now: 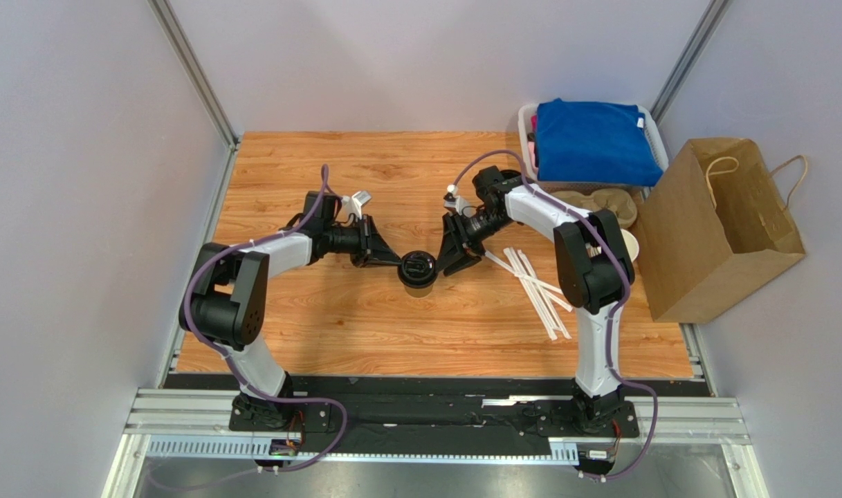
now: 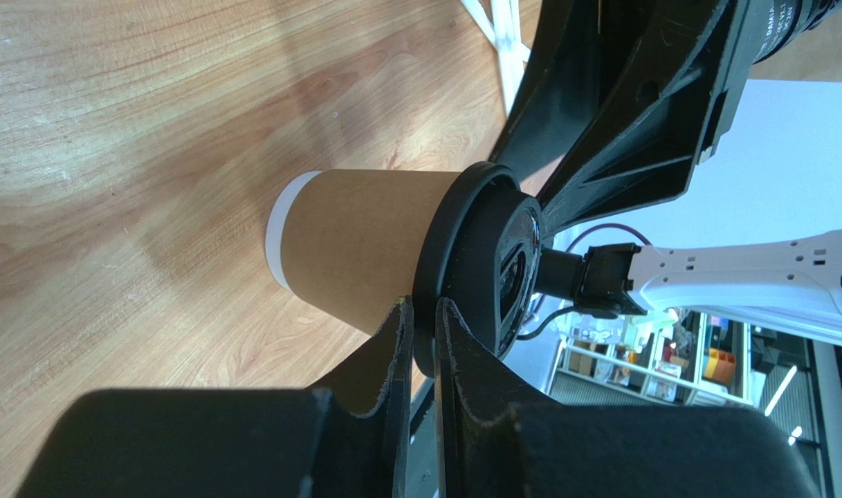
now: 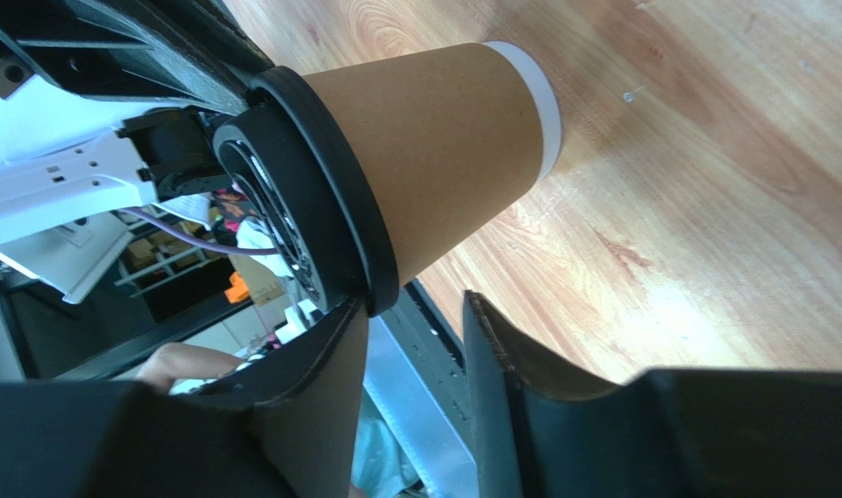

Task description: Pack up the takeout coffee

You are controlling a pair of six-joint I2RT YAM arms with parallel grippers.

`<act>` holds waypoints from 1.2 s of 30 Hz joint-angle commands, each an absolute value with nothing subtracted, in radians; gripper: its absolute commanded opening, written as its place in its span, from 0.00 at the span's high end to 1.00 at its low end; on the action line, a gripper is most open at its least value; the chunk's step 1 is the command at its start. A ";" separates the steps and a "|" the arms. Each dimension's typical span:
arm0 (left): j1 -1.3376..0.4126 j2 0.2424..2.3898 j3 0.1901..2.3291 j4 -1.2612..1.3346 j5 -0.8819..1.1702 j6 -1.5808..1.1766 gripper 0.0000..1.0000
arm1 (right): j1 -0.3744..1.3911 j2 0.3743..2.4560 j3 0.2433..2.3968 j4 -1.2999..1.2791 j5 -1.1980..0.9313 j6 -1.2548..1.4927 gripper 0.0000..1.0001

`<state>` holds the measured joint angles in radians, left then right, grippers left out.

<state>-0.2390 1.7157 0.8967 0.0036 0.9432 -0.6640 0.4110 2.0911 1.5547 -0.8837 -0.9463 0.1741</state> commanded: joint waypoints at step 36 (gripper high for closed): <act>-0.270 1.668 0.926 -0.006 0.903 -0.657 1.00 | 0.379 2.013 1.554 -0.896 -0.899 0.055 0.56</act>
<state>-0.2668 1.7107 0.8970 -0.0166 0.9062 -0.6617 0.3828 2.0445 1.5547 -0.8852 -0.9230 0.0990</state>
